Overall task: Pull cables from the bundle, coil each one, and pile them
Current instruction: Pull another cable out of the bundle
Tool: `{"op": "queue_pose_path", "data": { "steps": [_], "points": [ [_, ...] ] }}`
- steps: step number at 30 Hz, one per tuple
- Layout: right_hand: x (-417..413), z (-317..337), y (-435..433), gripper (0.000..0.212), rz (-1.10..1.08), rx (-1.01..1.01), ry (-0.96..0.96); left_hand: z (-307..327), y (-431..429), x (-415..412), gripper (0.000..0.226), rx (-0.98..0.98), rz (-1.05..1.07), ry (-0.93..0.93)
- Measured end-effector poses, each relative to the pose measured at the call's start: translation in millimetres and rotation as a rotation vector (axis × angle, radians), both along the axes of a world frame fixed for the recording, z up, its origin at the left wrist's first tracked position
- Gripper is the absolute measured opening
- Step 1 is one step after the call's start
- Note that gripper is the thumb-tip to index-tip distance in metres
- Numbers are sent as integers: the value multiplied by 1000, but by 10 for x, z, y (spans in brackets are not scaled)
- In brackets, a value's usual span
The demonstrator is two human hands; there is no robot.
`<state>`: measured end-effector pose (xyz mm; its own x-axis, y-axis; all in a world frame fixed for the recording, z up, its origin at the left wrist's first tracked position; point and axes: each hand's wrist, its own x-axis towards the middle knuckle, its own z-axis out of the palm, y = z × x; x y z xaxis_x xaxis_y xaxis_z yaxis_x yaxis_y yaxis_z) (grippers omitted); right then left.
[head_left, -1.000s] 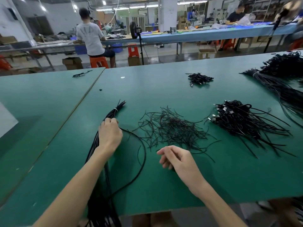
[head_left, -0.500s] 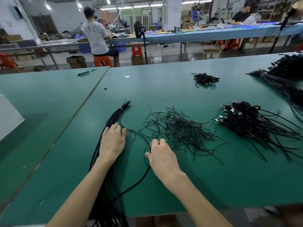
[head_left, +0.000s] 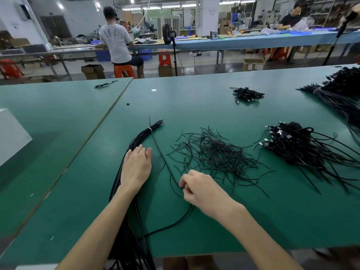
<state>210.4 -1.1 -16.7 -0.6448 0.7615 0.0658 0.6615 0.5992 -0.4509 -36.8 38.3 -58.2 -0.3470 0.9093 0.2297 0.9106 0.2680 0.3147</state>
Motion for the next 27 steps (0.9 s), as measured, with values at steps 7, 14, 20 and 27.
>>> {"op": "queue_pose_path", "data": {
  "steps": [7,14,20,27],
  "points": [
    [-89,-19,-246,23,47,-91,180,2,2,38,73,-52,6,61],
    [-290,-27,-350,42,34,-204,381,66,1,33,69,13,11,-39],
    [-321,-116,-398,41,189,-107,351,68,33,-57,59,-3,-34,-143],
    [-261,-152,-391,41,195,-94,399,101,-1,-60,62,89,-14,-352]
  ]
}}
